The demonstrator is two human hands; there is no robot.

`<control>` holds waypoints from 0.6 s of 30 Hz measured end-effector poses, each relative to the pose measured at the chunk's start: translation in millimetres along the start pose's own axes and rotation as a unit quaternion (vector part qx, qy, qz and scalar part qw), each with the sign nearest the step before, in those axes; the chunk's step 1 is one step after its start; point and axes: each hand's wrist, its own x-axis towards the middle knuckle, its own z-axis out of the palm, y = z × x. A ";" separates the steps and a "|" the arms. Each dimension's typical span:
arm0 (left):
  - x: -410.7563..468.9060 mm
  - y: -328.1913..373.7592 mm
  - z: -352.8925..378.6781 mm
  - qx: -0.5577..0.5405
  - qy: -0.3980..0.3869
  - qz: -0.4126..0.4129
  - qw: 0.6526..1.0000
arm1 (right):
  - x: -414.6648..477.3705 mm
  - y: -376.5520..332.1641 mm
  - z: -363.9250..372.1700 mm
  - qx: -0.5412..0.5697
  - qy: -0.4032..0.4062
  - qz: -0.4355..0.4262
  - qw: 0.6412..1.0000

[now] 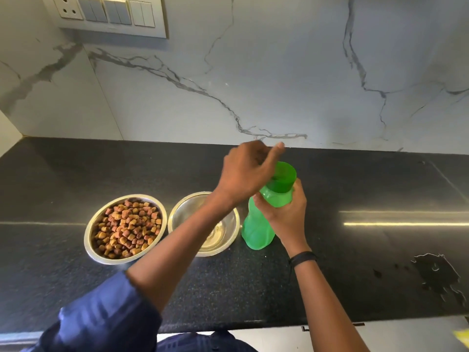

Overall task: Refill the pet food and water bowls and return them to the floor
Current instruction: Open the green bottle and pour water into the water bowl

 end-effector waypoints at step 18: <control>0.5 -9.9 -18.0 -0.106 -0.202 0.084 0.970 | -1.2 -5.4 -0.1 0.015 0.002 0.004 1.000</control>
